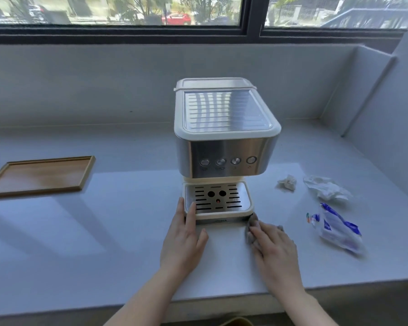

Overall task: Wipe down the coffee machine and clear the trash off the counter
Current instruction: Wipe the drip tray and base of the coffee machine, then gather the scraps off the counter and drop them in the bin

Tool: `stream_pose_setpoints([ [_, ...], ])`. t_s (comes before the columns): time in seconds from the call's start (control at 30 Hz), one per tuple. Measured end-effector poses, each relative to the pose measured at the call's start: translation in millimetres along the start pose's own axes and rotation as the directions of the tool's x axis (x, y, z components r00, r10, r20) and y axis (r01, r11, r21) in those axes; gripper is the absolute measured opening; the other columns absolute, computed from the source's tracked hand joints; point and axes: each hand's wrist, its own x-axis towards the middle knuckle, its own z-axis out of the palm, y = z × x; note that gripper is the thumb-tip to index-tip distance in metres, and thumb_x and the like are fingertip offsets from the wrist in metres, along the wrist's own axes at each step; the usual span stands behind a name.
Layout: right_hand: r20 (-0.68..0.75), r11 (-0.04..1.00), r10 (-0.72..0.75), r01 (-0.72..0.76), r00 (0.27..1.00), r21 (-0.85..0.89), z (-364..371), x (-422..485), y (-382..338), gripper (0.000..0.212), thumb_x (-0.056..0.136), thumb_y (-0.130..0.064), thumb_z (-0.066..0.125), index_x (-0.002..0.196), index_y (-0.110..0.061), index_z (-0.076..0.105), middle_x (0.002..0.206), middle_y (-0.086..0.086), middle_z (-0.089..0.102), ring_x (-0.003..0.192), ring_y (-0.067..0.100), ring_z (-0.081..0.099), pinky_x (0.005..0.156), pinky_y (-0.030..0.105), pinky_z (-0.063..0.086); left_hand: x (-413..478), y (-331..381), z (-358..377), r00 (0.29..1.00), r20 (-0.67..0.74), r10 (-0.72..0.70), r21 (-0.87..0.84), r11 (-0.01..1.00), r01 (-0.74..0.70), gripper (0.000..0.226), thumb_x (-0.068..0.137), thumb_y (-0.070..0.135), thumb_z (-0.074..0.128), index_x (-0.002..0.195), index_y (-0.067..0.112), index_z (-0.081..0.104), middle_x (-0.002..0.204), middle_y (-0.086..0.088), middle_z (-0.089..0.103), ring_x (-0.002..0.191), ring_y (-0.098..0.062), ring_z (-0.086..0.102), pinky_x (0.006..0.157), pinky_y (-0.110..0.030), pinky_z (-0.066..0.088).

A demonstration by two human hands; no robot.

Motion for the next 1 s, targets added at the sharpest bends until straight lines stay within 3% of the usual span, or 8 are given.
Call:
stream_pose_setpoints([
  [0.2,0.183,1.000,-0.017,0.015,0.983,0.016,9.5,-29.1,-55.6,0.033,0.094,-0.044,0.042,0.120,-0.040,0.063,0.123,-0.022,0.061,0.108,0.015,0.057,0.079,0.036,0.043,-15.8,3.8,-30.3,0.998,0.048,-0.050,-0.205,0.977,0.059,0.078,0.090,0.026,0.049,0.153,0.037,0.005,0.162,0.017,-0.001,0.140,0.010,0.005,0.105,-0.021,0.023],
  [0.3,0.306,0.983,-0.149,0.107,0.940,0.148,14.5,-14.3,-84.3,0.033,0.094,-0.045,0.043,0.122,-0.042,0.061,0.123,-0.024,0.061,0.111,0.011,0.058,0.086,0.031,0.040,-39.0,-3.4,-49.0,0.994,0.099,0.042,-0.207,0.978,-0.020,0.072,0.082,0.030,0.052,0.148,0.034,0.027,0.153,0.013,0.028,0.141,-0.003,0.024,0.112,-0.021,0.025],
  [0.37,0.460,0.952,-0.249,0.129,0.852,0.276,14.2,-1.3,-99.1,0.039,0.092,-0.040,0.050,0.131,-0.042,0.054,0.129,-0.021,0.058,0.122,0.012,0.052,0.098,0.033,0.039,-51.6,-15.2,-61.7,0.978,0.167,0.121,-0.175,0.980,-0.091,0.071,0.076,0.035,0.051,0.145,0.037,0.035,0.148,0.013,0.036,0.136,-0.003,0.035,0.111,-0.024,0.033],
  [0.47,0.620,0.956,-0.286,0.174,0.731,0.236,6.7,13.0,-98.6,0.075,0.082,-0.042,0.066,0.149,-0.039,0.033,0.158,-0.015,0.027,0.146,0.012,0.020,0.120,0.039,0.022,-53.3,-39.2,-78.7,0.950,0.255,0.183,-0.103,0.982,-0.161,0.072,0.079,0.043,0.052,0.146,0.044,0.027,0.153,0.014,0.032,0.138,-0.003,0.032,0.112,-0.025,0.033],
  [0.53,0.664,0.983,-0.182,0.135,0.725,0.121,-4.3,14.9,-87.8,0.091,0.074,-0.058,0.066,0.152,-0.043,0.023,0.163,-0.018,0.008,0.147,0.011,0.010,0.121,0.037,0.016,-47.0,-50.0,-86.8,0.932,0.293,0.213,-0.050,0.977,-0.208,0.075,0.081,0.058,0.050,0.148,0.045,0.021,0.156,0.014,0.029,0.141,-0.005,0.027,0.114,-0.028,0.031],
  [0.73,0.733,0.998,0.051,-0.009,0.678,-0.061,-9.9,18.0,-90.1,0.086,0.078,-0.040,0.064,0.151,-0.047,0.020,0.148,-0.015,0.031,0.121,0.017,0.040,0.103,0.024,0.037,-33.8,-36.7,-82.5,0.842,0.444,0.307,0.047,0.930,-0.364,0.090,0.070,0.069,0.060,0.147,0.039,0.026,0.145,0.006,0.044,0.128,-0.020,0.037,0.107,-0.037,0.038],
  [0.83,0.738,0.997,0.075,-0.073,0.671,-0.035,5.8,25.0,-113.4,0.078,0.074,-0.036,0.057,0.148,-0.041,0.036,0.137,-0.008,0.043,0.123,0.017,0.048,0.092,0.015,0.034,-30.4,-33.4,-79.0,0.880,0.394,0.266,0.093,0.941,-0.326,0.057,0.077,0.053,0.057,0.128,0.028,0.052,0.110,0.002,0.057,0.102,-0.023,0.042,0.088,-0.041,0.045],
  [1.0,0.737,0.994,0.075,-0.107,0.671,-0.004,27.7,37.3,-155.3,0.068,0.074,-0.042,0.053,0.142,-0.036,0.048,0.124,-0.007,0.053,0.117,0.014,0.055,0.093,0.020,0.041,-26.5,-70.8,-104.3,0.918,0.328,0.222,0.118,0.955,-0.273,0.031,0.079,0.045,0.054,0.098,0.022,0.061,0.096,0.003,0.054,0.096,-0.019,0.045,0.073,-0.037,0.044],
])
